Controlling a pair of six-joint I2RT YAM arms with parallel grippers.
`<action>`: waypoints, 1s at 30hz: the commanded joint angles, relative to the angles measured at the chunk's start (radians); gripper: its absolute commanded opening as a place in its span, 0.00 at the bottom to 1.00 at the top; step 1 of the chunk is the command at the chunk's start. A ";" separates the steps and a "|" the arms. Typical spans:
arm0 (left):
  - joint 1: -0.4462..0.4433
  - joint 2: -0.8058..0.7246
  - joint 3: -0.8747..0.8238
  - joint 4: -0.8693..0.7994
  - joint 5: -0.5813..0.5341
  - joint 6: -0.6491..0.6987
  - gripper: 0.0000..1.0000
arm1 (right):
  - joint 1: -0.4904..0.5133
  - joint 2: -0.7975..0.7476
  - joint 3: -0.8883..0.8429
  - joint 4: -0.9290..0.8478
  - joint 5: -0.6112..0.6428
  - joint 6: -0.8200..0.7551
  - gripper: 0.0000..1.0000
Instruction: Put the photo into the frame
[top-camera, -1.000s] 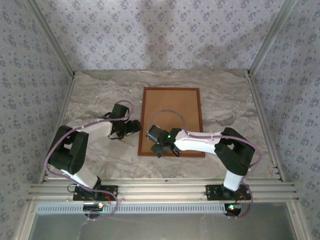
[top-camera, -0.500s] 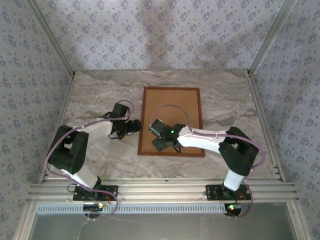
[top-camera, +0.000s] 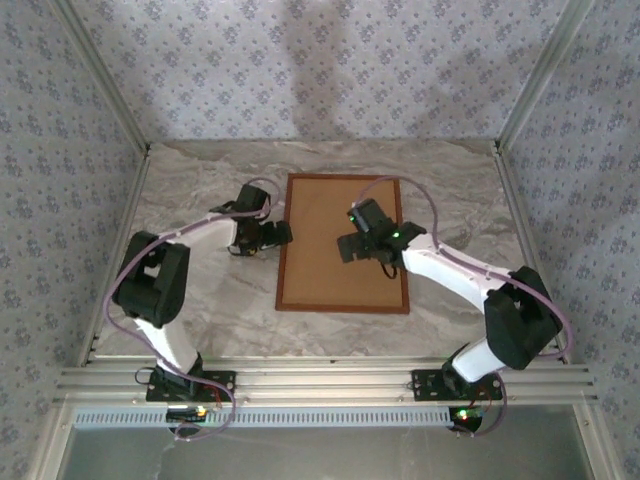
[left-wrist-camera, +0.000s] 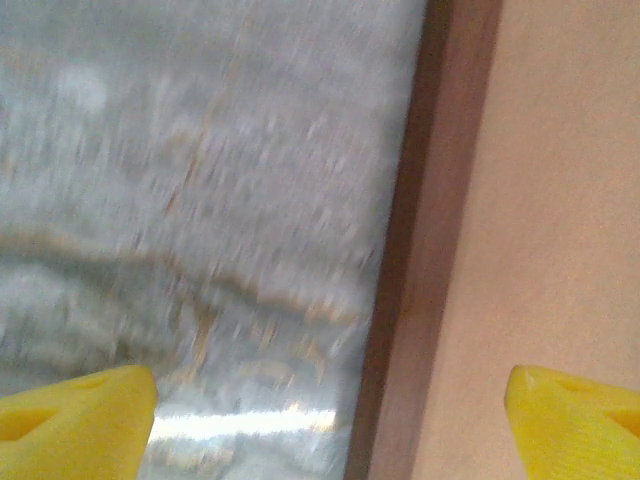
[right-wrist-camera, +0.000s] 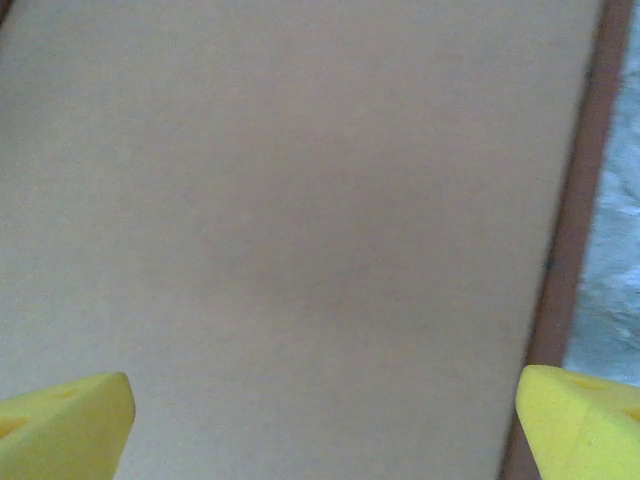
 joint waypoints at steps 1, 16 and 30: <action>0.000 0.079 0.108 -0.076 -0.032 0.059 0.89 | -0.081 -0.045 -0.020 0.006 -0.029 0.001 1.00; -0.014 0.270 0.330 -0.194 -0.025 0.128 0.58 | -0.471 -0.057 -0.091 0.098 -0.195 0.067 1.00; -0.058 0.266 0.285 -0.284 -0.084 0.262 0.13 | -0.516 0.174 0.085 0.023 -0.272 0.005 0.80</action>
